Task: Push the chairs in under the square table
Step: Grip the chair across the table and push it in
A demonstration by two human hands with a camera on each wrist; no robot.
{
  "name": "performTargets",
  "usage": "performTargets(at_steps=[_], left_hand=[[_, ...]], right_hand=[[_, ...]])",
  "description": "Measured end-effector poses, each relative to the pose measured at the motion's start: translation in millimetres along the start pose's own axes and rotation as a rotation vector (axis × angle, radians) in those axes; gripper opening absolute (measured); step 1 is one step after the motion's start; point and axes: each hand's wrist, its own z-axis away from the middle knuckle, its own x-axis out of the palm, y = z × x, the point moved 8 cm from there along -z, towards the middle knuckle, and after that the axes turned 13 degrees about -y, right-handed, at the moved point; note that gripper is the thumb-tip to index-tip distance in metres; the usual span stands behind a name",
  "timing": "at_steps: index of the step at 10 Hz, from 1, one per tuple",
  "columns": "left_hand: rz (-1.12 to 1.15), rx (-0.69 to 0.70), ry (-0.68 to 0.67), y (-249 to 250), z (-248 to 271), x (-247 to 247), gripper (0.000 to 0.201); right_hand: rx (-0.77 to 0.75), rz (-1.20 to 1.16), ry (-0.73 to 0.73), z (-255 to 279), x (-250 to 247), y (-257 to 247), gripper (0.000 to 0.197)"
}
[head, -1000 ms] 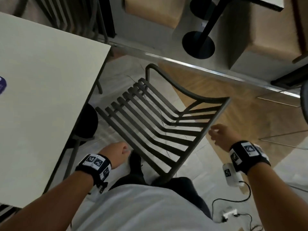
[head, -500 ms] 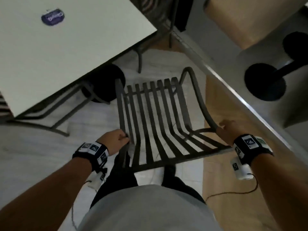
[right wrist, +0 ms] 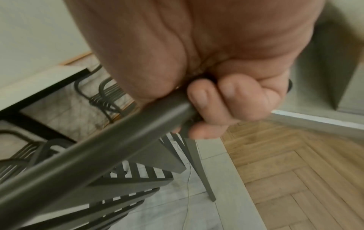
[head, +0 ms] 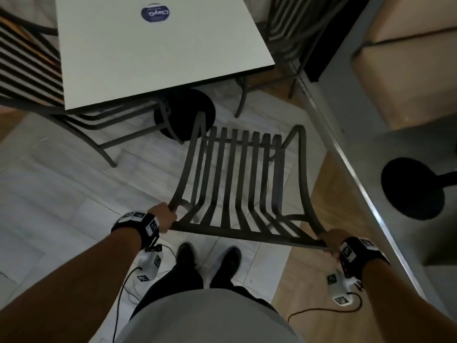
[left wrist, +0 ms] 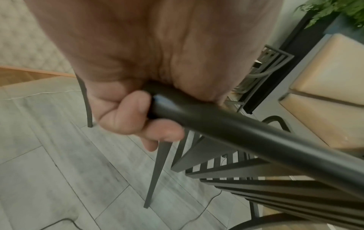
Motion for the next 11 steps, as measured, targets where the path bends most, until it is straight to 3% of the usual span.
performTargets(at_steps=[1, 4, 7, 8, 11], left_hand=[[-0.076, 0.015, -0.006, 2.9, 7.3, 4.5, 0.032], [-0.276, 0.047, -0.074, -10.1, 20.1, 23.8, 0.044], [-0.237, 0.05, -0.107, -8.3, 25.2, 18.1, 0.043], [-0.175, 0.069, -0.132, 3.7, 24.8, 19.5, 0.039], [0.168, -0.107, -0.119, 17.9, 14.4, 40.0, 0.042]], right_hand=[[-0.041, 0.053, 0.016, -1.3, -8.4, -11.8, 0.037], [-0.058, 0.221, 0.049, 0.6, -35.9, -53.3, 0.031], [-0.102, 0.242, 0.102, -4.5, -66.7, -97.3, 0.024], [-0.128, 0.215, 0.13, -35.9, -91.4, -108.8, 0.023], [-0.211, 0.413, 0.101, -71.7, -150.9, -181.9, 0.036]])
